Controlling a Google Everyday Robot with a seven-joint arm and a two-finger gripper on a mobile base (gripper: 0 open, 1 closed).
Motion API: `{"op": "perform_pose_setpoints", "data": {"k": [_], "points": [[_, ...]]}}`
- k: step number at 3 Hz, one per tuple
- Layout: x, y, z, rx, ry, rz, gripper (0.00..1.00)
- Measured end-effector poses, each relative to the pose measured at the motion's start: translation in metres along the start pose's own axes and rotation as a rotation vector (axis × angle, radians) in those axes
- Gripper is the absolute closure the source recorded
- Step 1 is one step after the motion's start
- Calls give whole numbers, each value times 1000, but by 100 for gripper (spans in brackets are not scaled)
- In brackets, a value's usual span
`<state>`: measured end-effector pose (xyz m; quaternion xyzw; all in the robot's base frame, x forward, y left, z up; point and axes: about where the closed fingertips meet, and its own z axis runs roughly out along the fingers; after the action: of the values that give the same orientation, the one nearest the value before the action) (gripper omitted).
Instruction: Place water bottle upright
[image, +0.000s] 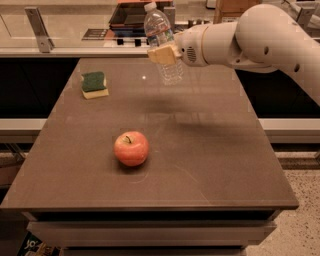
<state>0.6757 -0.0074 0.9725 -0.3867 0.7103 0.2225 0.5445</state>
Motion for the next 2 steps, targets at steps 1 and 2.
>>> {"op": "perform_pose_setpoints", "data": {"k": [1,2], "points": [[6,-15,6,-16,-48,-6,100],[15,-27,13,-38,-84,-5,100]]}}
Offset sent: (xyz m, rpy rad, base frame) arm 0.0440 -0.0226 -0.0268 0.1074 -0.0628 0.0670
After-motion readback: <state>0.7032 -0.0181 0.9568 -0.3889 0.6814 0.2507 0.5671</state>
